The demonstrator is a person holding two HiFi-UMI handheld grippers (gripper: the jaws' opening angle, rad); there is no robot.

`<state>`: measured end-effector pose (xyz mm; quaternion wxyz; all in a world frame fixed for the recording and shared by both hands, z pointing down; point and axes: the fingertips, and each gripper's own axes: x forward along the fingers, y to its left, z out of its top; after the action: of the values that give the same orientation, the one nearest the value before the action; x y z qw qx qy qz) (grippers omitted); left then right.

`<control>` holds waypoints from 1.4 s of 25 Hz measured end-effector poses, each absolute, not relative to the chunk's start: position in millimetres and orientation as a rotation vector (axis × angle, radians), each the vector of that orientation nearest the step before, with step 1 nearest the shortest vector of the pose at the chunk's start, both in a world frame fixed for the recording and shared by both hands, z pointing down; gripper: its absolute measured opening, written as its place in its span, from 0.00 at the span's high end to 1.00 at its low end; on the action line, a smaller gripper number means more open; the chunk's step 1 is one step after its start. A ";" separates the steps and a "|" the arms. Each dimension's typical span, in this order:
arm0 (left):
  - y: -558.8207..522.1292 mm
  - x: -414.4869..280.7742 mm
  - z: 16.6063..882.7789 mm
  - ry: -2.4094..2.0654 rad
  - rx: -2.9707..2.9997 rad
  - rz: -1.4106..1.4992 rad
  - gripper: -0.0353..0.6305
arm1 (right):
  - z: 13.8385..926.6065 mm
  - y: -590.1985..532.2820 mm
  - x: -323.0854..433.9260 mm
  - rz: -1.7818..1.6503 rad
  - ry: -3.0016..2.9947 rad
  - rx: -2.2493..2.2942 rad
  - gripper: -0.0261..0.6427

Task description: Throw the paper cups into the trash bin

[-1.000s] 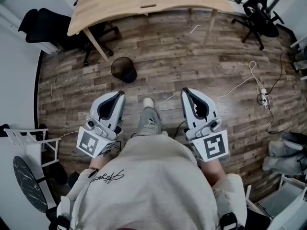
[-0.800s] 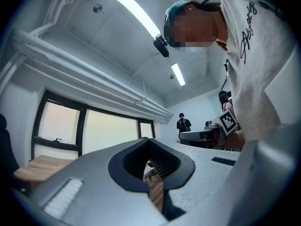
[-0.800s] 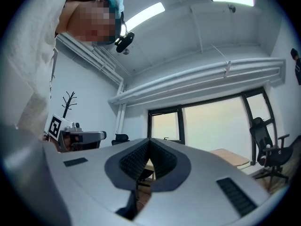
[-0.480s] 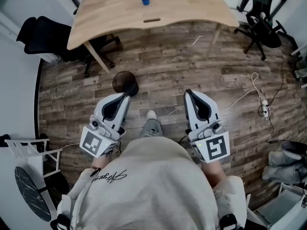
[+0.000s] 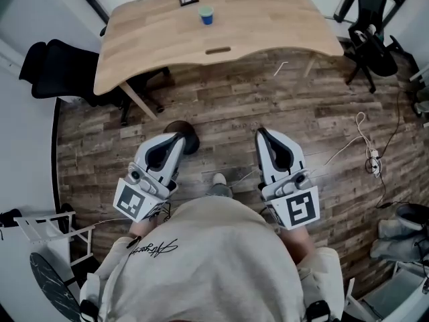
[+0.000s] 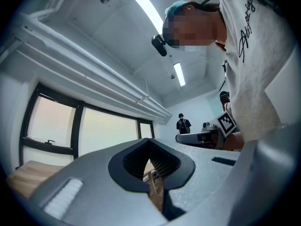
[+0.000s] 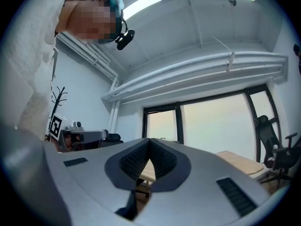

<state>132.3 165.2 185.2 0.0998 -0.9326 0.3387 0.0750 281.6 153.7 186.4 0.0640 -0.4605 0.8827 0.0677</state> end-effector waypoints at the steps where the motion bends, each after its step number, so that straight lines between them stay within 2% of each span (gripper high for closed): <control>1: 156.6 128.7 185.8 0.999 -2.761 0.222 0.94 | 186.6 145.1 277.8 0.203 2.666 -1.394 0.95; 13: 88.7 96.7 200.0 0.977 -2.804 0.209 0.94 | 193.0 79.0 234.5 0.170 2.664 -1.388 0.95; 35: 78.8 87.8 199.2 0.937 -2.795 0.230 0.94 | 197.7 69.0 226.2 0.172 2.701 -1.419 0.95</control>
<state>87.8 78.8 199.2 0.0921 -0.9412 0.3156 0.0773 226.2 69.0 197.7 0.0428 -0.4640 0.8830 0.0562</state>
